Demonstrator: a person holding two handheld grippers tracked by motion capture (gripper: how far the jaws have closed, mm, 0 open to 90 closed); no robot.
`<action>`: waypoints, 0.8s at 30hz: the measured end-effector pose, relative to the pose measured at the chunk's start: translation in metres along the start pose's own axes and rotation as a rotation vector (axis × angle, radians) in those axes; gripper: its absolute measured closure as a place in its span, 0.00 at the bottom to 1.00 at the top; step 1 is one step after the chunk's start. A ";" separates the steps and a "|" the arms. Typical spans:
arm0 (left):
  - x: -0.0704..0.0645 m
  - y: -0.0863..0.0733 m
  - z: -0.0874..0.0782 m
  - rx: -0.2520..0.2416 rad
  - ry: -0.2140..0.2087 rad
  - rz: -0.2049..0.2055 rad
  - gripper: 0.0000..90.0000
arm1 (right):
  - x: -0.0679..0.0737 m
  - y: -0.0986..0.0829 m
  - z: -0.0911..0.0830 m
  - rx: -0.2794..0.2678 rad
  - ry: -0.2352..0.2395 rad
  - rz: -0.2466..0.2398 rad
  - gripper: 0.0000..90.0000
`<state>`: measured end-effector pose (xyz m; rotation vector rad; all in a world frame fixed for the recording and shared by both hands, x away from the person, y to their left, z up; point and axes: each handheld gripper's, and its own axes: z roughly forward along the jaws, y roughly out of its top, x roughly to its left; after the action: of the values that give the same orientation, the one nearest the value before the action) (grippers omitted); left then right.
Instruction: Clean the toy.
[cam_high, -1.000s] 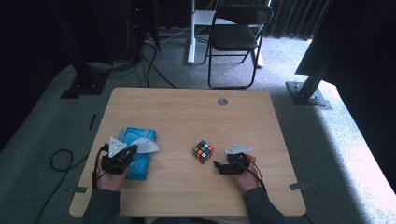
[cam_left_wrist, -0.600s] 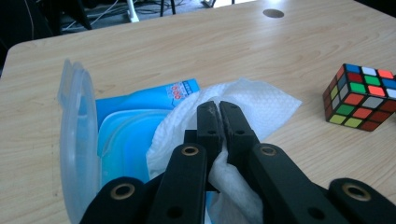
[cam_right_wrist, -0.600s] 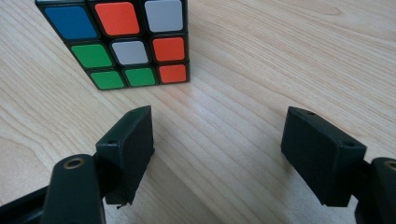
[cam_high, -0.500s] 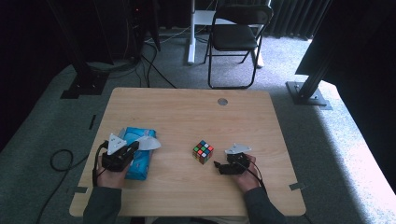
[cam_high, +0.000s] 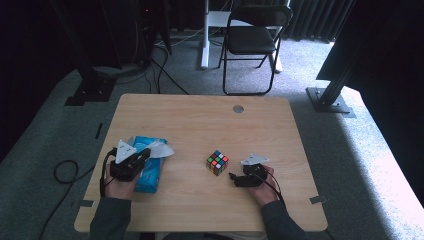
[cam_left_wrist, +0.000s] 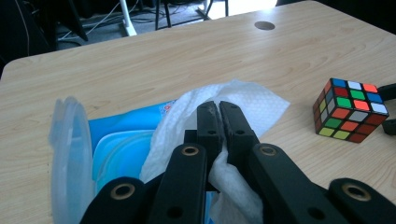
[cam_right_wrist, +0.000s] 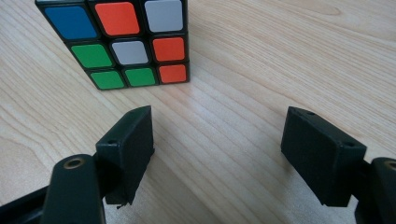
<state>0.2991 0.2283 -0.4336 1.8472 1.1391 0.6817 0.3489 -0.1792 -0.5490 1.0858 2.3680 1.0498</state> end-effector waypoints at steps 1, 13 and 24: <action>0.000 0.001 0.000 0.000 0.000 0.001 0.98 | 0.000 0.000 0.000 0.000 0.000 0.000 0.28; -0.007 0.012 0.001 -0.021 -0.019 0.023 0.98 | 0.000 0.000 0.000 0.001 0.000 0.001 0.28; -0.012 0.018 0.003 -0.027 -0.031 0.036 0.98 | 0.000 0.000 0.000 0.001 0.000 -0.001 0.28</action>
<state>0.3038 0.2121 -0.4193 1.8530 1.0736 0.6832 0.3489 -0.1793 -0.5491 1.0846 2.3688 1.0485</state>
